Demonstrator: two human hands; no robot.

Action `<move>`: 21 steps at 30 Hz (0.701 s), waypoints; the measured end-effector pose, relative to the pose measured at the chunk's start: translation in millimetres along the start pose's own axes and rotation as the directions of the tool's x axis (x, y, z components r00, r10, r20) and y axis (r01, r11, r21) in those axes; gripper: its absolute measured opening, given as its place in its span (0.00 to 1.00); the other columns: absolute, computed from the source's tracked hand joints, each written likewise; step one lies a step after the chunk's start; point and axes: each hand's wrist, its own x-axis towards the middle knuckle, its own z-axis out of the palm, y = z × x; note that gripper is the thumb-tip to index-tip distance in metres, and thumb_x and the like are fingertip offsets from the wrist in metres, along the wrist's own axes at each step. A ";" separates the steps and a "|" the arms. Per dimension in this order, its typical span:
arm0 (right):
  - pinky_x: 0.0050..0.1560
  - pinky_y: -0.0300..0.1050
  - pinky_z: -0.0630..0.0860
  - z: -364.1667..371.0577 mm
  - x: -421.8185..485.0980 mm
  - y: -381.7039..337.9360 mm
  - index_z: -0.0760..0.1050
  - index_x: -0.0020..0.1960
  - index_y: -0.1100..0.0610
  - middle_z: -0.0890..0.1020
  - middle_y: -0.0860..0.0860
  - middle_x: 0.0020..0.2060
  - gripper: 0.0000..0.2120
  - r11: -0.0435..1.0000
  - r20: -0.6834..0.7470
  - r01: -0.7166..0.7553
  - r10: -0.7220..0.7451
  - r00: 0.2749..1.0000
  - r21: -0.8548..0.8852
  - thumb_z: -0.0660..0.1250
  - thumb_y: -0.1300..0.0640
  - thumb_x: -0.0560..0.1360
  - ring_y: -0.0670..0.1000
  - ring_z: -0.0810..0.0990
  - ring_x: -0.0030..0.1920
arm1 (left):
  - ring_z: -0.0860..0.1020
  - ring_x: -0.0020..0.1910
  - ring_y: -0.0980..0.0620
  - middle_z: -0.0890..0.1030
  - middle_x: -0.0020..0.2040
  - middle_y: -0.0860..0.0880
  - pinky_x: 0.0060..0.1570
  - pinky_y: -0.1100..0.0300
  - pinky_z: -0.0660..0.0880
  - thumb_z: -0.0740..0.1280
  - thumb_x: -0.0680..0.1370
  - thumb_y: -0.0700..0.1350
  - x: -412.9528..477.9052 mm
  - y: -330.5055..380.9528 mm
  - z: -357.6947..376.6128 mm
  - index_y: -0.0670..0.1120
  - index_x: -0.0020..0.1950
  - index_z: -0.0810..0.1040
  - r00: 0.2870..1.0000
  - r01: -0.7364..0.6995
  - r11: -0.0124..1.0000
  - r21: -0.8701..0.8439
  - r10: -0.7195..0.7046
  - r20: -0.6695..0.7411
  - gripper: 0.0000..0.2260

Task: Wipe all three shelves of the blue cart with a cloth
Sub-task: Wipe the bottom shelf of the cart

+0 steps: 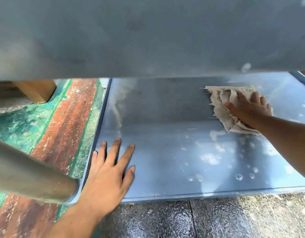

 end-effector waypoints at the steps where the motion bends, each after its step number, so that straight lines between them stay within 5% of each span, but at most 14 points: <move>1: 0.77 0.62 0.52 0.8 -2.7 -2.0 0.55 0.78 0.40 0.54 0.58 0.80 0.36 1.000 0.003 0.004 -0.004 1.000 -0.001 0.52 0.27 0.74 0.63 0.53 0.78 | 0.43 0.80 0.45 0.48 0.81 0.54 0.76 0.38 0.47 0.40 0.78 0.62 -0.1 2.5 1.6 0.63 0.79 0.49 1.000 -0.026 0.999 0.031 0.025 0.013 0.28; 6: 0.78 0.62 0.45 8.3 -21.6 -29.1 0.47 0.79 0.35 0.48 0.50 0.83 0.41 0.997 0.078 0.073 -0.072 0.994 -0.016 0.42 0.24 0.68 0.63 0.45 0.81 | 0.30 0.77 0.50 0.35 0.80 0.57 0.75 0.36 0.37 0.34 0.77 0.64 5.8 7.7 7.3 0.64 0.77 0.33 0.997 -0.036 0.991 0.131 0.027 0.067 0.27; 14: 0.76 0.63 0.34 54.5 -92.4 -187.8 0.44 0.79 0.33 0.39 0.49 0.82 0.36 0.931 0.159 0.364 -0.357 0.920 -0.013 0.42 0.26 0.72 0.64 0.34 0.79 | 0.26 0.75 0.54 0.31 0.79 0.56 0.71 0.41 0.29 0.32 0.76 0.67 8.6 6.4 12.3 0.60 0.77 0.32 0.998 -0.017 0.995 0.100 0.011 0.059 0.31; 21: 0.75 0.65 0.32 67.0 -180.0 -195.8 0.38 0.80 0.38 0.35 0.52 0.81 0.35 0.831 0.188 0.555 -0.541 0.819 -0.028 0.46 0.30 0.78 0.64 0.30 0.78 | 0.31 0.77 0.53 0.32 0.80 0.52 0.75 0.39 0.35 0.36 0.79 0.59 11.6 3.1 13.0 0.50 0.79 0.32 0.997 0.046 0.996 0.075 -0.051 0.055 0.30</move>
